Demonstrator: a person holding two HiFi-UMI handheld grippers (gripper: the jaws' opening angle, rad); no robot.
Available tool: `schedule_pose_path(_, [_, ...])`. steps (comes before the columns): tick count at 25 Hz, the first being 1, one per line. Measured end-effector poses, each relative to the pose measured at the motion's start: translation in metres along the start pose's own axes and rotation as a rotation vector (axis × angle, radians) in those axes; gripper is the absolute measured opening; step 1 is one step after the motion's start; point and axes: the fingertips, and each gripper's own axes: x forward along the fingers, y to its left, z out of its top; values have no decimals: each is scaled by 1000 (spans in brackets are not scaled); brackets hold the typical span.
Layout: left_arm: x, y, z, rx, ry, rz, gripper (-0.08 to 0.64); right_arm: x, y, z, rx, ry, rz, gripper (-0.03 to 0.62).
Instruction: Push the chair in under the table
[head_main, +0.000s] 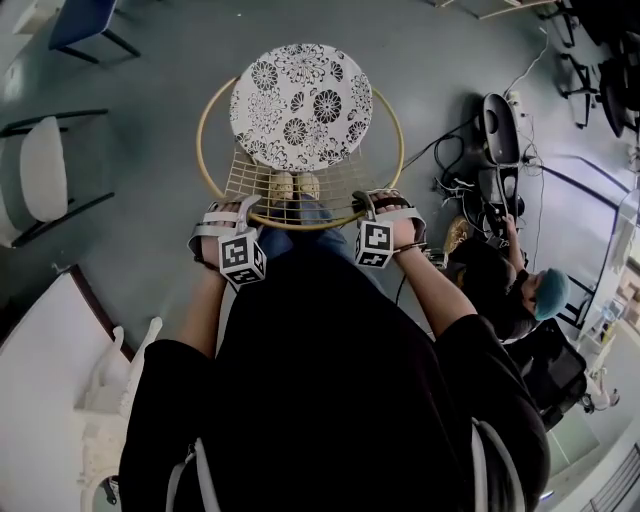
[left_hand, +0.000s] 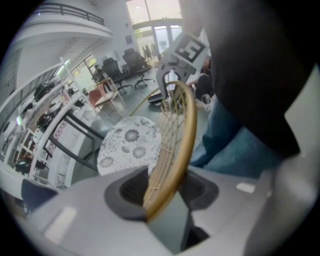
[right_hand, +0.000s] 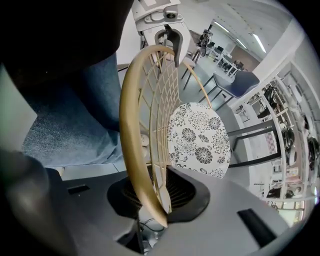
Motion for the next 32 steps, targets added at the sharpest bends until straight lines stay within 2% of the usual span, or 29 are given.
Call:
schedule_pose_path(10, [6,3,-4,8,22,23,173,6,-1,0,-15,-10,-1,74])
schedule_pose_path(19, [14,42,-2,15,10,59,169,13,-43,-7,16,19,-20,75])
schedule_pose_path(25, [35,146,-2,32,5,39,166,32,-146,-17,34,46,-29,75])
schedule_pose_path(32, [41,229,7,39,15,9,164,35,-227,-28,60,77,-13,74])
